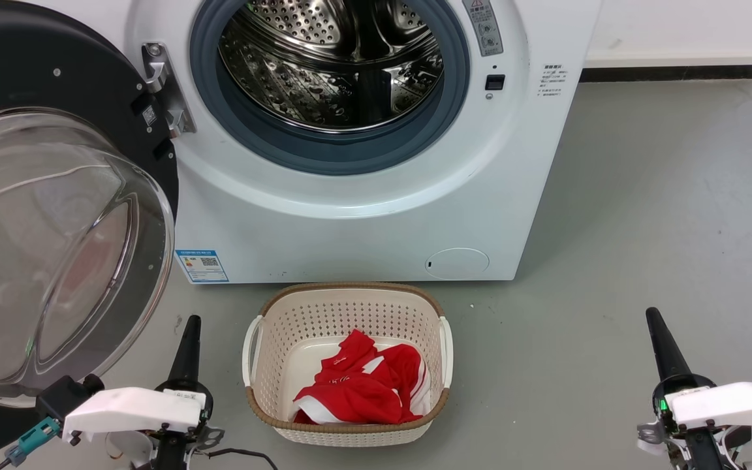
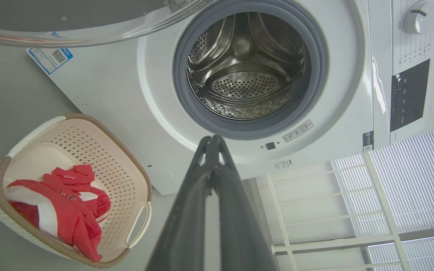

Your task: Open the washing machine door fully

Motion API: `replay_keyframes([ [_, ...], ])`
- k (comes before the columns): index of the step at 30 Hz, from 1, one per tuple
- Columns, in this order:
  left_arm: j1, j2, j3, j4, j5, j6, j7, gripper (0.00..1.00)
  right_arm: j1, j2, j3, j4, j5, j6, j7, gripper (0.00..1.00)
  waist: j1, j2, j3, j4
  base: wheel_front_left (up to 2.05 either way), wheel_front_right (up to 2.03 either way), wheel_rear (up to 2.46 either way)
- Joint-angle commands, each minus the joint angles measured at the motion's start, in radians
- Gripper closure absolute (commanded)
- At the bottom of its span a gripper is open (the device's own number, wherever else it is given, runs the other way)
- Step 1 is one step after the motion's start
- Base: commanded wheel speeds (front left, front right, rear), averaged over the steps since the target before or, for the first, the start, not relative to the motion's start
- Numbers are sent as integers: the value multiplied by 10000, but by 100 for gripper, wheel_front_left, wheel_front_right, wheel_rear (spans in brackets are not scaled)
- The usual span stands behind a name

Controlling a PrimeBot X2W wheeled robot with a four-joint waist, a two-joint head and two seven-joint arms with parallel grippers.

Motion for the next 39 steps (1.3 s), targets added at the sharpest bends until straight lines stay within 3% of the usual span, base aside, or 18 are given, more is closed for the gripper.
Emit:
replay_keyframes([
  [1,-212,7,51,-40,-289,-40,74,100,-274,-56,-31,-40,308,-1,72,100,0,0,-9,-4,0,0,0],
  [39,-198,-70,447,65,-3569,-309,886,100,-431,-19,-259,194,3528,-1,876,100,0,0,-198,-90,0,0,0],
])
